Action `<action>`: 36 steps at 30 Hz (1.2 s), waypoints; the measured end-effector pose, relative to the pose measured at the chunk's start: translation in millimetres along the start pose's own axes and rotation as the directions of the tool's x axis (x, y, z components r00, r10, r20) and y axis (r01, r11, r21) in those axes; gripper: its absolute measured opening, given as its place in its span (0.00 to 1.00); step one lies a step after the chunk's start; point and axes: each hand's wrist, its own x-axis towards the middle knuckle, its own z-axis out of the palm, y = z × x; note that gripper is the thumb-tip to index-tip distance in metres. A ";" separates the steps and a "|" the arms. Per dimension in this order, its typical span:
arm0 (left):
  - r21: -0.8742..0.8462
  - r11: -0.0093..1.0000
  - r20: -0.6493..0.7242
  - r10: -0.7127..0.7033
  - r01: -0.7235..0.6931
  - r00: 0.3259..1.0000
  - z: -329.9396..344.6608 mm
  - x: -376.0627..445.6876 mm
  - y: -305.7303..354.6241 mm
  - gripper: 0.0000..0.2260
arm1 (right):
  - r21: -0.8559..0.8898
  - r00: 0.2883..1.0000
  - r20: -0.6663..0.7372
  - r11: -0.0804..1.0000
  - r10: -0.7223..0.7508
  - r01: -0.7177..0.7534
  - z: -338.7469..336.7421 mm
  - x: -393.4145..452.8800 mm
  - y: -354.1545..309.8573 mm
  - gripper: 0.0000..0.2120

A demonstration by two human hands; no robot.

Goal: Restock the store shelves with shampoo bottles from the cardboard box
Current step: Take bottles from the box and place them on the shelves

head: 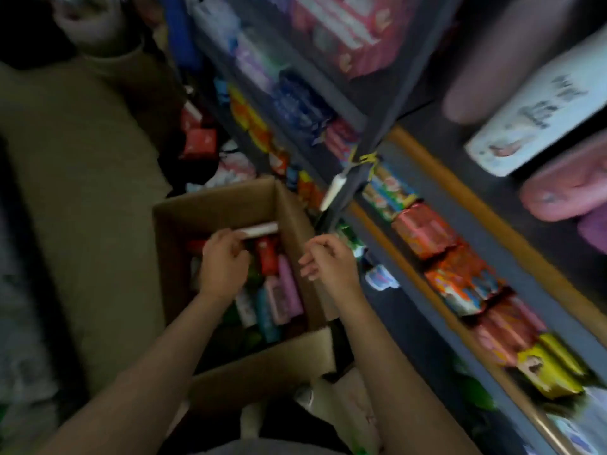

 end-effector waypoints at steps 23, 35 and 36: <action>0.082 0.864 -0.152 -0.482 0.497 0.863 -9.9 61.0 -169.5 0.22 | 0.465 0.571 0.263 0.417 0.778 -0.781 200.1 166.9 192.0 0.17; 0.137 0.848 -0.184 -0.486 0.512 0.854 -3.2 64.0 -170.7 0.27 | 0.672 0.599 0.181 0.346 0.780 -0.654 214.8 200.7 185.3 0.24; 0.143 0.847 -0.186 -0.485 0.511 0.855 -3.8 63.6 -171.7 0.27 | 0.639 0.606 0.181 0.376 0.774 -0.671 215.4 199.7 183.0 0.24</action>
